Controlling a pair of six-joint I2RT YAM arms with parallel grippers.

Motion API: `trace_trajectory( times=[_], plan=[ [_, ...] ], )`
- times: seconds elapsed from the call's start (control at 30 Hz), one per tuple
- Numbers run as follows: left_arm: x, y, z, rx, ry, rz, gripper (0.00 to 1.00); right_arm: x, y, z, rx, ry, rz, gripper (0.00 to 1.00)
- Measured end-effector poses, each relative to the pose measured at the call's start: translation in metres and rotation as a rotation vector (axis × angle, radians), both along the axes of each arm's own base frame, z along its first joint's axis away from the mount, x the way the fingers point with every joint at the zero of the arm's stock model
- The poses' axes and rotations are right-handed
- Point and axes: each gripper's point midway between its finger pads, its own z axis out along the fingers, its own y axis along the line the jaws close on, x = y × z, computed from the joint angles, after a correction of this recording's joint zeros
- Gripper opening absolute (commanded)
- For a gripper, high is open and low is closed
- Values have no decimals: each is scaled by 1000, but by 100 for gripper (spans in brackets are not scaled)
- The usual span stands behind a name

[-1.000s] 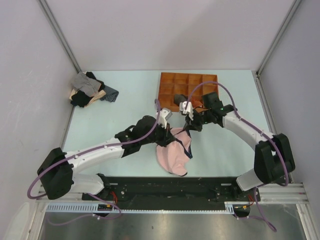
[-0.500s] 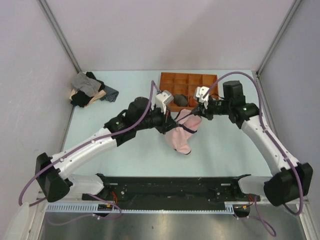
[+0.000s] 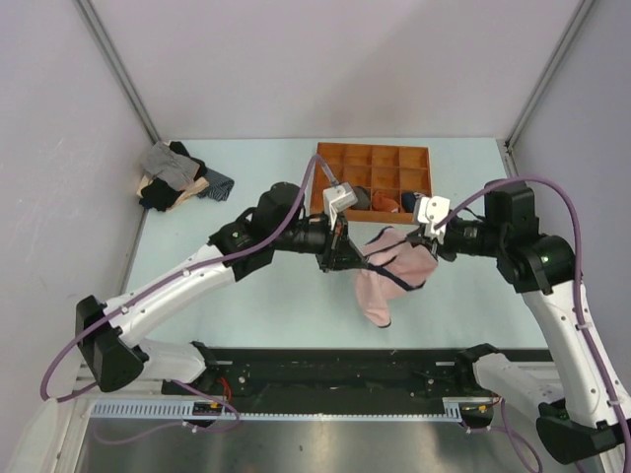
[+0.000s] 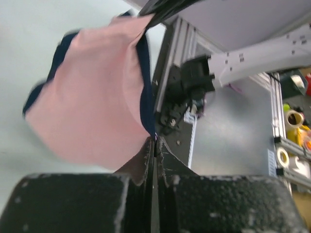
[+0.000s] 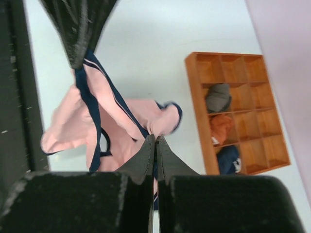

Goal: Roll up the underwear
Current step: Flatten out the underwear at the corner of the board.

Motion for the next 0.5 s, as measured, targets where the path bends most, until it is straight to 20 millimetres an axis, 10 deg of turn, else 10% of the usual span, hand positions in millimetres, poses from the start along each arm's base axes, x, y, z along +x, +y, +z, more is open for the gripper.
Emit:
trace_trajectory(
  times=[0.27, 0.5],
  plan=[
    [-1, 29, -100, 117, 161, 82, 8, -33, 37, -50, -15, 252, 149, 0],
    [65, 119, -224, 252, 382, 578, 44, 49, 119, -185, -71, 625, 2, 16]
  ],
)
